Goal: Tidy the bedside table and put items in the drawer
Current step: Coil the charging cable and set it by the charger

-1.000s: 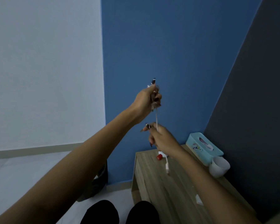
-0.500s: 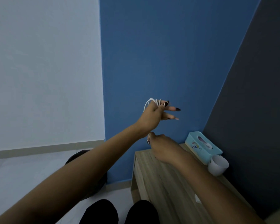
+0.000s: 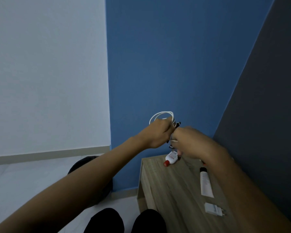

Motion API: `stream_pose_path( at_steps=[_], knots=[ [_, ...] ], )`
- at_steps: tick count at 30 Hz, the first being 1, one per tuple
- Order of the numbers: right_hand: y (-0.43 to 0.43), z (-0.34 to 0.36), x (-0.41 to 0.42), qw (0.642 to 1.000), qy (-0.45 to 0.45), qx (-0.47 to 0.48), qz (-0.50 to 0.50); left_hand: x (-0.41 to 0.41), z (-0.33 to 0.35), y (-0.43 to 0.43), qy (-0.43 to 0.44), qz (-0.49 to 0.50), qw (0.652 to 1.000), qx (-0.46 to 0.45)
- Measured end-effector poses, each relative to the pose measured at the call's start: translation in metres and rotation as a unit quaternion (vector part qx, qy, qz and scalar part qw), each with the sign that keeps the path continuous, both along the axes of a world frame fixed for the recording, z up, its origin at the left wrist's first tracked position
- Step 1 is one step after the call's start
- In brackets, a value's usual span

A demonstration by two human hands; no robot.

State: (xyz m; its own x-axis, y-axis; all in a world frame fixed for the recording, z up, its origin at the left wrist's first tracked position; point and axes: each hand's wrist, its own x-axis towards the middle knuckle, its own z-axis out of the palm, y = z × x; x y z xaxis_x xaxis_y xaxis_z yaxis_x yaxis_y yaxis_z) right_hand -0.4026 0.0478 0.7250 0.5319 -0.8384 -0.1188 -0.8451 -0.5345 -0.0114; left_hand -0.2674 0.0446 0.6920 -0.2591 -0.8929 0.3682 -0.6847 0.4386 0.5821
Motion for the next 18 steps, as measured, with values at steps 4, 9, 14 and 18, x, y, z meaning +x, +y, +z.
stream_pose_path(
  at_steps=[4,9,14,18],
  knots=[
    [-0.009,0.018,-0.015,0.994,-0.099,-0.049,-0.018,0.007,-0.007,0.003,-0.005,-0.01,0.999,0.038],
    [-0.017,0.017,-0.025,0.958,-0.277,0.074,0.018,0.011,0.001,0.013,0.191,-0.049,0.964,0.179],
    [-0.035,-0.005,-0.027,0.854,-0.45,0.261,-0.013,0.012,0.014,0.017,0.285,-0.097,0.934,0.192],
    [-0.035,-0.008,-0.025,0.805,-0.517,0.29,0.035,0.015,0.014,0.004,0.343,-0.046,0.923,0.166]
  ],
)
